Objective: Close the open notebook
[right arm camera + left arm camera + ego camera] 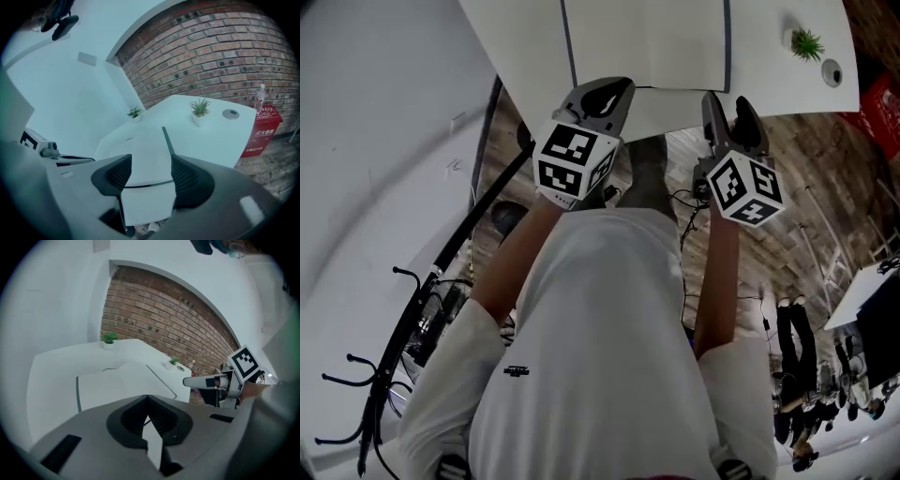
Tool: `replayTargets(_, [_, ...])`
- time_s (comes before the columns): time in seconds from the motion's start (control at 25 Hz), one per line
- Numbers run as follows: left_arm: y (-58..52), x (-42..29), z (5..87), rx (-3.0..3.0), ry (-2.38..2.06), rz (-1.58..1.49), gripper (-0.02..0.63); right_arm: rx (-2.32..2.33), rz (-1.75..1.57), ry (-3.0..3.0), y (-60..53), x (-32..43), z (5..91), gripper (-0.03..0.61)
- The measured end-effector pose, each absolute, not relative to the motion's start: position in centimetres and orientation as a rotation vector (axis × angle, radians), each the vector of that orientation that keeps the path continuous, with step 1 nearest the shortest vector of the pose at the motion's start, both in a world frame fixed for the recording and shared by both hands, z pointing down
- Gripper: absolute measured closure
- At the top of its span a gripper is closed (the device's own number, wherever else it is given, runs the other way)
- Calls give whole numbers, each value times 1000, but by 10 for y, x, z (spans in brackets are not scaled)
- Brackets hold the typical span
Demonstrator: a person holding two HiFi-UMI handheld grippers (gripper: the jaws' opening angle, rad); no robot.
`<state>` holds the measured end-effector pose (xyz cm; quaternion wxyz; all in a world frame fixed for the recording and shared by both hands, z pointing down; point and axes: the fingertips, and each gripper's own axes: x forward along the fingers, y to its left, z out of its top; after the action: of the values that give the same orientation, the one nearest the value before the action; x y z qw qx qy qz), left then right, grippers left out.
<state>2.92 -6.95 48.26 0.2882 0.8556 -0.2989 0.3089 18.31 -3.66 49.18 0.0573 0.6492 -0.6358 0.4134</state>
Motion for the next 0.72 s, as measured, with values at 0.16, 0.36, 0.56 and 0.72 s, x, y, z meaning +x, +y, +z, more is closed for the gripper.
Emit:
replayTargets(0.16, [-76, 31, 509, 2241, -806, 859, 604, 1960, 1278, -1911, -42, 186, 506, 312])
replayTargets(0.36, [-81, 29, 540, 2191, -813, 908, 604, 1946, 1309, -1892, -44, 188, 522, 307])
replayTargets(0.56, [-84, 28, 558, 2182, -809, 955, 604, 1942, 1337, -1875, -43, 190, 534, 307])
replayTargets(0.72, [-87, 23, 574, 2159, -822, 994, 604, 1935, 1362, -1863, -41, 189, 543, 302])
